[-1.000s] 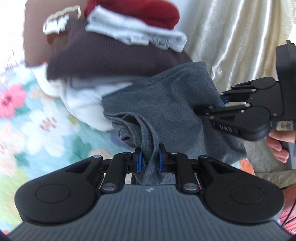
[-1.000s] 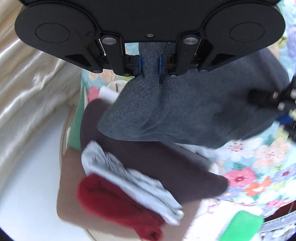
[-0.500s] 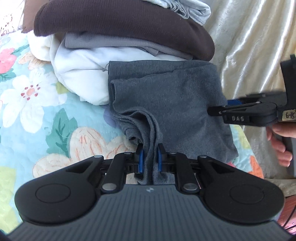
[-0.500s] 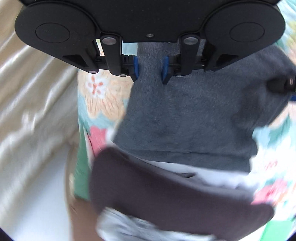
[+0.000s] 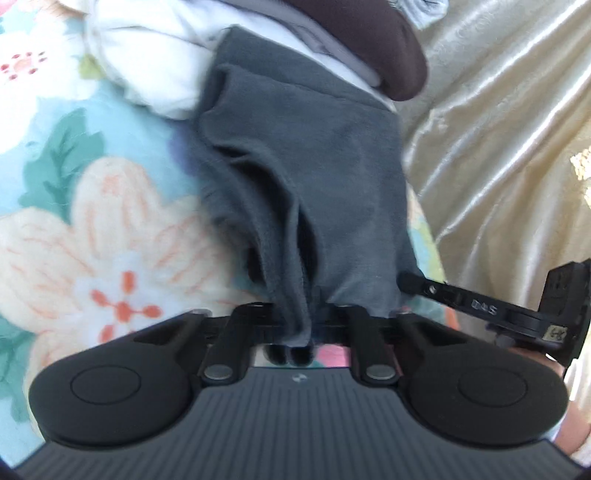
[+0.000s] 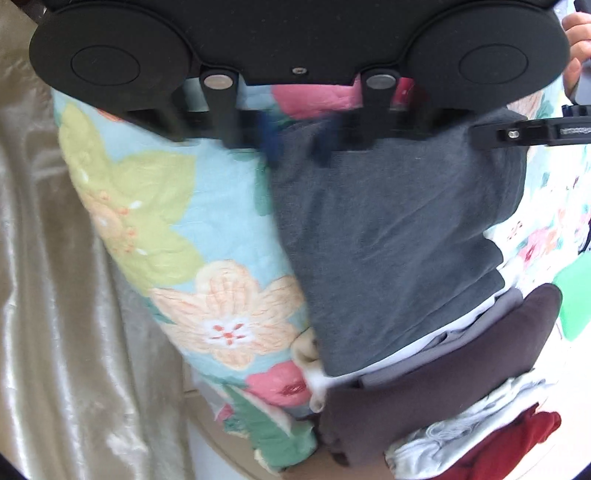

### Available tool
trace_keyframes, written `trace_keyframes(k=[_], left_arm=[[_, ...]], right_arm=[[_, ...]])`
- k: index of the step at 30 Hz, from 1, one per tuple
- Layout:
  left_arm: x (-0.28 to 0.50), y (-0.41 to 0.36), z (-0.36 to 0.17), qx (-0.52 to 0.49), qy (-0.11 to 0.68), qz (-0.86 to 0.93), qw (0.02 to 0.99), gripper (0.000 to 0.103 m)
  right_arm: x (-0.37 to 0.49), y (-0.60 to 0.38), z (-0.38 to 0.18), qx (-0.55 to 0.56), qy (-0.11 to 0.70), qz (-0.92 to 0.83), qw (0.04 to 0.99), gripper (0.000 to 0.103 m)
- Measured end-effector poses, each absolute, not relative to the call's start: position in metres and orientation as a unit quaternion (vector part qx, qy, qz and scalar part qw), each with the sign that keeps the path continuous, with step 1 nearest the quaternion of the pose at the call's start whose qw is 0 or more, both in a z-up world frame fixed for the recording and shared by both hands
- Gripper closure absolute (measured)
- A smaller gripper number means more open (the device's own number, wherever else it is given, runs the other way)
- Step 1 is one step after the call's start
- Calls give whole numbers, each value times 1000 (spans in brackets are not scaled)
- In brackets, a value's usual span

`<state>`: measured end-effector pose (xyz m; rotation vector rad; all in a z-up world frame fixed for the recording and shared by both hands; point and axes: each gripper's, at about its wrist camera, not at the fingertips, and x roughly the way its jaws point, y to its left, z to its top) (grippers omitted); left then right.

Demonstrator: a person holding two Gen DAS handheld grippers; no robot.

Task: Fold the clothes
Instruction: 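Lift the folded shirt with both grippers and carry it onto the clothes stack, then lower the shirt in front of the stack and open both grippers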

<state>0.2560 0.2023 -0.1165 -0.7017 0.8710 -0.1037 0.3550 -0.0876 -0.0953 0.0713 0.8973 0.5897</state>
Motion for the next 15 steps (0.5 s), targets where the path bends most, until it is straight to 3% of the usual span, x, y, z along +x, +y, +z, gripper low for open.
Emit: trace_keyframes(k=[5,11,13,15], left_arm=[[236,194,-81,-312,397,-32,863,95],[234,170,-97,-258,458,4,851,90],[232,162,-97,-235,465,18,853,85],[224,157,-86,-208,469,34,858,67]], right_arm=[[325,-106,-58,68,374,288,879,89],[316,-95,-86,-13,420,242,874,88],[307,-91,-88,-39,410,227,882,84],[296,-94,-81,-29,399,226,888,81]])
